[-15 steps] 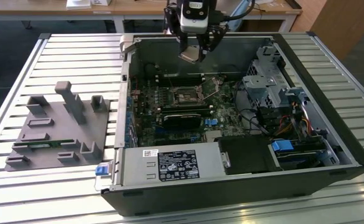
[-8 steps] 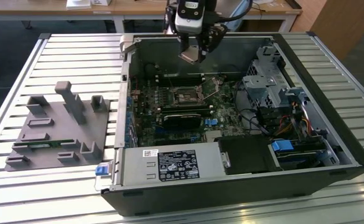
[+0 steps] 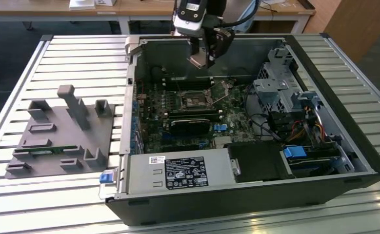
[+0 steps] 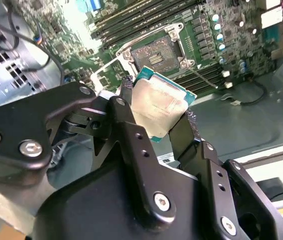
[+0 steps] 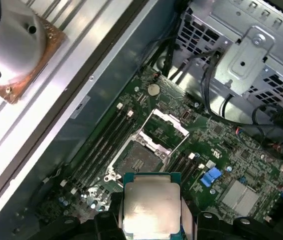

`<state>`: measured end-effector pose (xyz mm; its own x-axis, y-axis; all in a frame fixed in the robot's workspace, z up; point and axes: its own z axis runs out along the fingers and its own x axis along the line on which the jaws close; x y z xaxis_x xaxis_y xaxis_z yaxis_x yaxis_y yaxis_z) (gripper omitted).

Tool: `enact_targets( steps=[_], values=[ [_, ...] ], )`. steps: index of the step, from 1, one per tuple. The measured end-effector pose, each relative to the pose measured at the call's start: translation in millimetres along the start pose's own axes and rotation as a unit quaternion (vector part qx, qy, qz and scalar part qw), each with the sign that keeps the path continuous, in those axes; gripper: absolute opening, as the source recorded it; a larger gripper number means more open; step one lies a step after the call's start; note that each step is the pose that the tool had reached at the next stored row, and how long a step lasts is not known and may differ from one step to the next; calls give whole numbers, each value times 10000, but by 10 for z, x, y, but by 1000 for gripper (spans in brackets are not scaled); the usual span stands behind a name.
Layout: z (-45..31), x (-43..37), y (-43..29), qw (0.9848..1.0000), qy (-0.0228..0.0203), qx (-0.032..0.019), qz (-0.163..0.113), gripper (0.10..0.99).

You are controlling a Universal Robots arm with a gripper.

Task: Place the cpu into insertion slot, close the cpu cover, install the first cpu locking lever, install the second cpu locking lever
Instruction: 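Place the cpu into insertion slot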

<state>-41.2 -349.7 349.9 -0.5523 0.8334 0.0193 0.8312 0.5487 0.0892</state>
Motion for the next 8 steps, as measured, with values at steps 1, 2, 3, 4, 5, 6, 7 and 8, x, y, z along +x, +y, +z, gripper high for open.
enact_targets(
  steps=[1,2,3,4,5,6,7,8],
  values=[
    [7,0,0,10000,-8,-2,90,541],
    [15,0,-1,9998,-17,-4,187,541],
    [23,-1,-2,9996,-25,-6,276,541],
    [30,-1,-2,9993,-33,-7,365,541],
    [37,-1,-3,9990,-41,-9,452,541],
    [43,-1,-4,9985,-49,-11,541,541],
    [49,-1,-4,9980,-56,-12,624,541],
    [56,-1,-5,9975,-63,-14,698,541]
  ],
)
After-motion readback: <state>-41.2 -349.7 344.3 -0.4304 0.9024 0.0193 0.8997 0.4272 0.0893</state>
